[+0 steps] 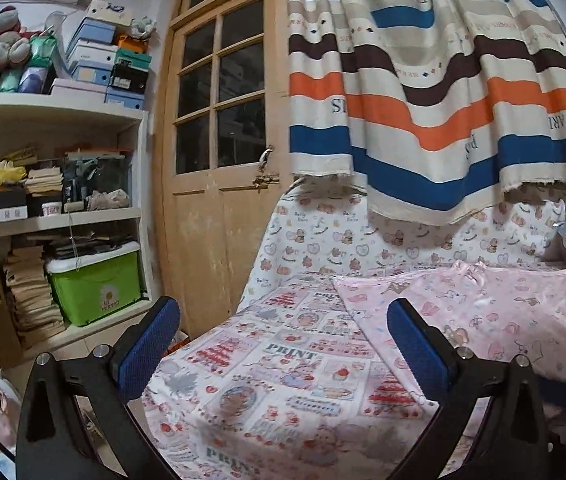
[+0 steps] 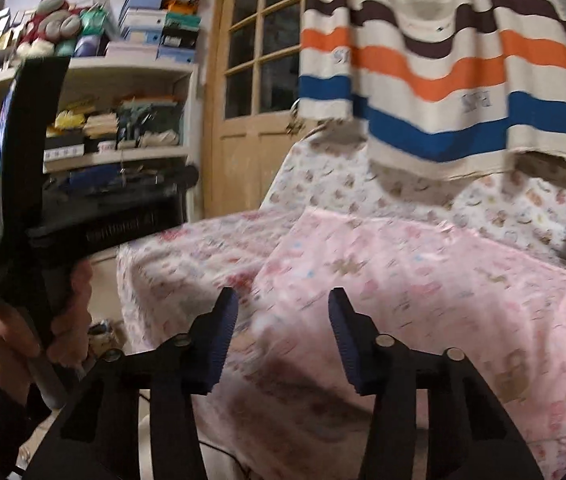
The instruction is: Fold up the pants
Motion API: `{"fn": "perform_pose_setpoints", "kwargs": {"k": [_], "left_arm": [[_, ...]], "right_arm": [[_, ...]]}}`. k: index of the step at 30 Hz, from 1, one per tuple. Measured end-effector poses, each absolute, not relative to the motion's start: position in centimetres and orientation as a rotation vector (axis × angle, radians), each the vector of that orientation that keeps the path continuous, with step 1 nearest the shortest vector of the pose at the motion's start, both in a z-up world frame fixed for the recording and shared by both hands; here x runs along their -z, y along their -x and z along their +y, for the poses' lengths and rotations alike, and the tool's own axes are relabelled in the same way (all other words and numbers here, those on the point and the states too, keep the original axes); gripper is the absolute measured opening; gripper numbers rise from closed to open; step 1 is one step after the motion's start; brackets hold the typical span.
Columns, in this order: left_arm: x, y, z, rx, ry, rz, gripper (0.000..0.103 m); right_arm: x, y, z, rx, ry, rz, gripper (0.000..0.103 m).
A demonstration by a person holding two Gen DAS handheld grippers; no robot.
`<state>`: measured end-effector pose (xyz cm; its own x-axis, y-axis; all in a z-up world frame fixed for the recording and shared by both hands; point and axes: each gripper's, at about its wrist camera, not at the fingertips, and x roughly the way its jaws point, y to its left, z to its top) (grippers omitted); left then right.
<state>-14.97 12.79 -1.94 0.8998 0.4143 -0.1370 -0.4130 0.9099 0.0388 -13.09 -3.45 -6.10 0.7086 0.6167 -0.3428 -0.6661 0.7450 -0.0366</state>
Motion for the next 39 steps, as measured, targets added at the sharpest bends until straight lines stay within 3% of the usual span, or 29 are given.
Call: {"fn": "perform_pose_setpoints", "kwargs": {"k": [12, 16, 20, 22, 26, 28, 39], "left_arm": [[3.9, 14.1, 13.7, -0.38, 0.069, 0.238, 0.103], [3.8, 14.1, 13.5, -0.374, 0.057, 0.239, 0.103], [3.6, 14.0, 13.3, -0.363, 0.048, 0.242, 0.103], [3.4, 13.6, 13.4, -0.341, 0.053, 0.257, 0.103], [3.1, 9.1, 15.1, -0.233, 0.126, 0.489, 0.103], [3.3, 6.2, 17.0, -0.135, 0.249, 0.622, 0.095], [3.4, -2.8, 18.1, 0.197, 0.559, 0.819, 0.086]], "right_arm": [[7.9, 12.5, -2.9, -0.723, 0.273, 0.402, 0.032], [7.9, 11.9, -2.8, -0.667, 0.257, 0.411, 0.024], [7.7, 11.7, -3.0, -0.636, 0.254, 0.404, 0.009], [7.6, 11.5, -3.4, -0.647, 0.219, 0.412, 0.008], [6.5, 11.4, -4.6, -0.625, 0.159, 0.378, 0.008], [5.7, 11.5, -4.9, -0.571, 0.16, 0.334, 0.008], [3.1, 11.2, -7.0, -0.524, 0.08, 0.25, 0.008]]}}
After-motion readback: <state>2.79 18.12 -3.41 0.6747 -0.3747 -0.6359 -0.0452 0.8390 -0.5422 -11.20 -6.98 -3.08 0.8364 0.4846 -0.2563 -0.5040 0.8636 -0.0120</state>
